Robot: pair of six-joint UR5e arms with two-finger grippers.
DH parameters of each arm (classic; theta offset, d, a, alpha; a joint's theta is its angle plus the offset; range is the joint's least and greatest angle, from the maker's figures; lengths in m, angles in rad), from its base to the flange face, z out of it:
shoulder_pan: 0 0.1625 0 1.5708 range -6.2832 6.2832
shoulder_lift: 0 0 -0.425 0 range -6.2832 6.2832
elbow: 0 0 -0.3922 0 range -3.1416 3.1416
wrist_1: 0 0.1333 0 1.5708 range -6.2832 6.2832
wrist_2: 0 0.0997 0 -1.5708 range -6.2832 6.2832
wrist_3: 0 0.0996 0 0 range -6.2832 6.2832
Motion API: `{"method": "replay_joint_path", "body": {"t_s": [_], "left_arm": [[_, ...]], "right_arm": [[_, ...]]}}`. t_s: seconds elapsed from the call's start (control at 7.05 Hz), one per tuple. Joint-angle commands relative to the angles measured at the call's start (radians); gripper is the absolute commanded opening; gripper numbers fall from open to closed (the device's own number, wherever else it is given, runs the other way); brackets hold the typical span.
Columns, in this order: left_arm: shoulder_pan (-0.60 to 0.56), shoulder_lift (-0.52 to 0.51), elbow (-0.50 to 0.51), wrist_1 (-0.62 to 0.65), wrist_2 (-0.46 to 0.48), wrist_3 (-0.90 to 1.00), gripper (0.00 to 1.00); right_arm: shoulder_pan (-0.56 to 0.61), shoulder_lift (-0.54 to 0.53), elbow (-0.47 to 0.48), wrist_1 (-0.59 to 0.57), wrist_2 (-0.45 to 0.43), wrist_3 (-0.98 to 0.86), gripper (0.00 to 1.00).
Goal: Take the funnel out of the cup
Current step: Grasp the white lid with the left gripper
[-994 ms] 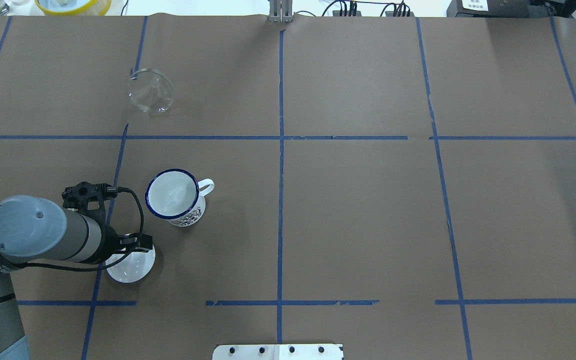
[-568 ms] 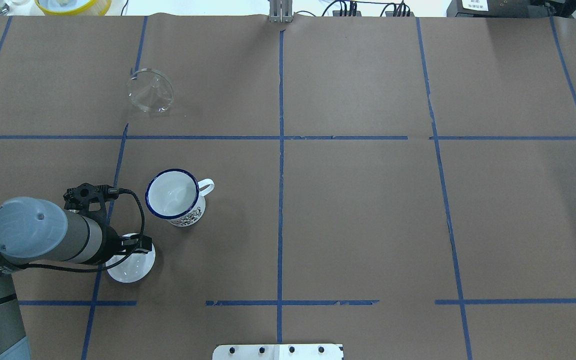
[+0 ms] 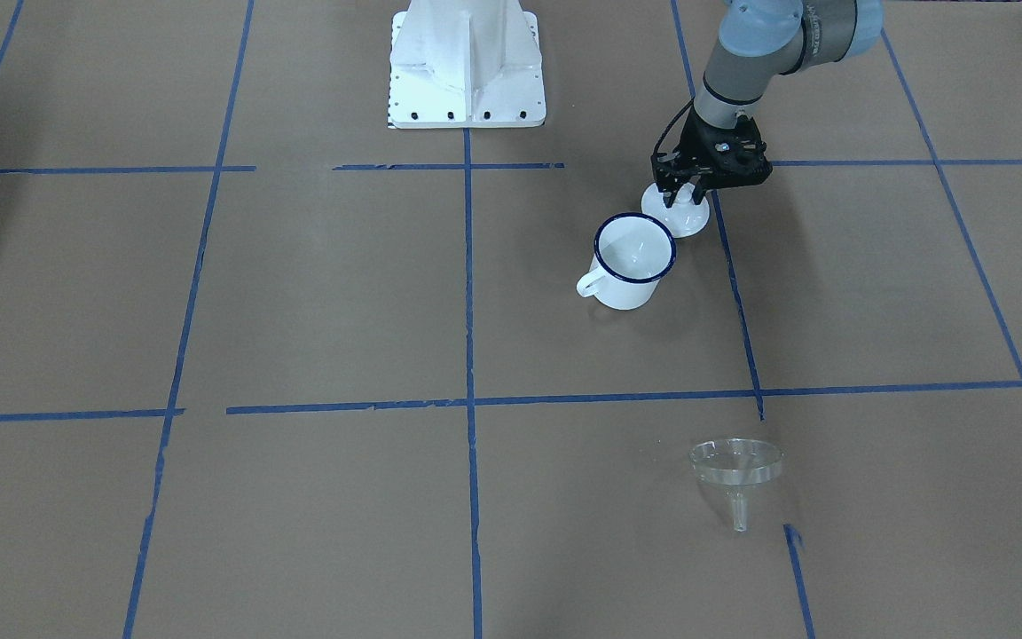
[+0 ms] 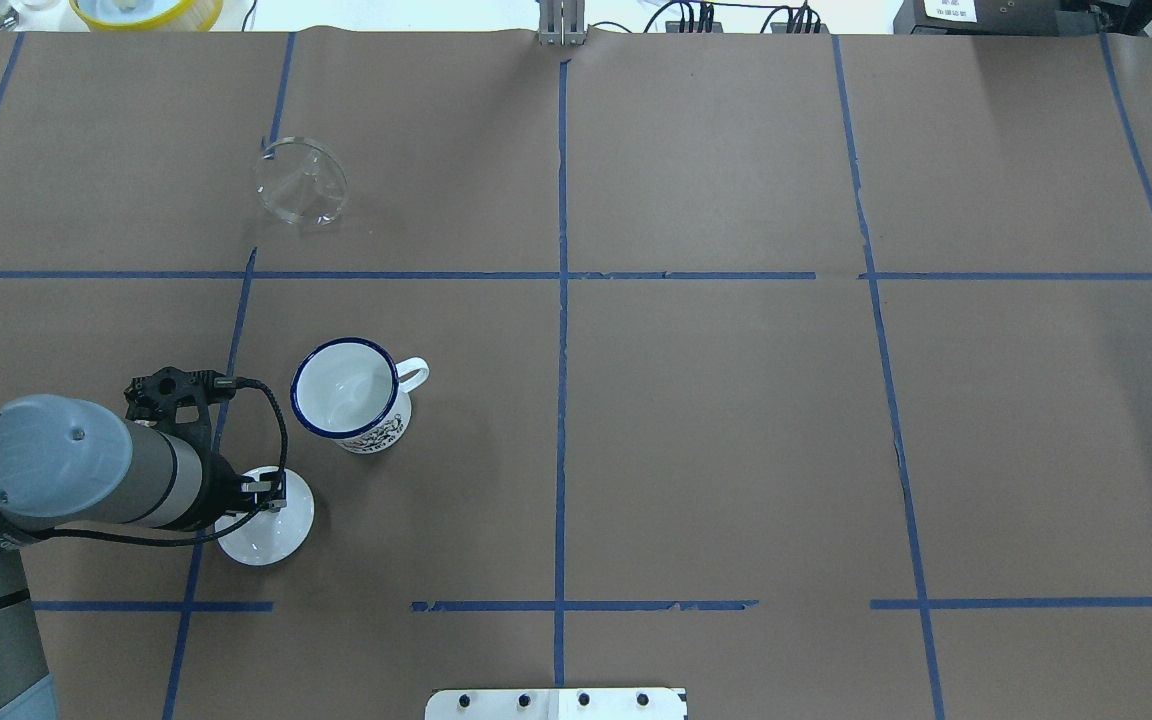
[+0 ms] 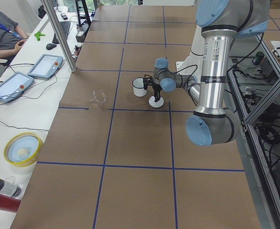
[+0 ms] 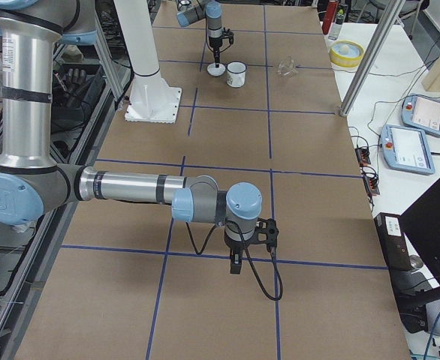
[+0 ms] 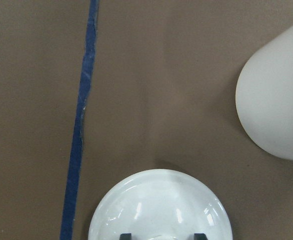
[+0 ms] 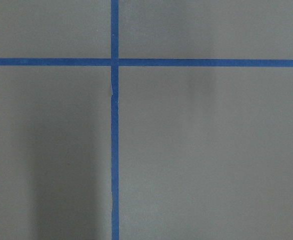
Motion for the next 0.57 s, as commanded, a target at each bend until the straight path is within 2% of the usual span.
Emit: {"method": "replay_joint_path", "body": {"t_s": [0.0, 0.28, 0.43], "left_arm": [[-0.003, 0.001, -0.011, 0.007, 0.000, 0.000, 0.00], [-0.010, 0.017, -0.044, 0.007, 0.000, 0.002, 0.00], [-0.015, 0.068, -0.108, 0.007, 0.000, 0.003, 0.00]], "right_arm": [[0.000, 0.000, 0.000, 0.000, 0.000, 0.000, 1.00], [0.000, 0.000, 0.000, 0.000, 0.000, 0.000, 1.00], [0.000, 0.000, 0.000, 0.000, 0.000, 0.000, 1.00]]}}
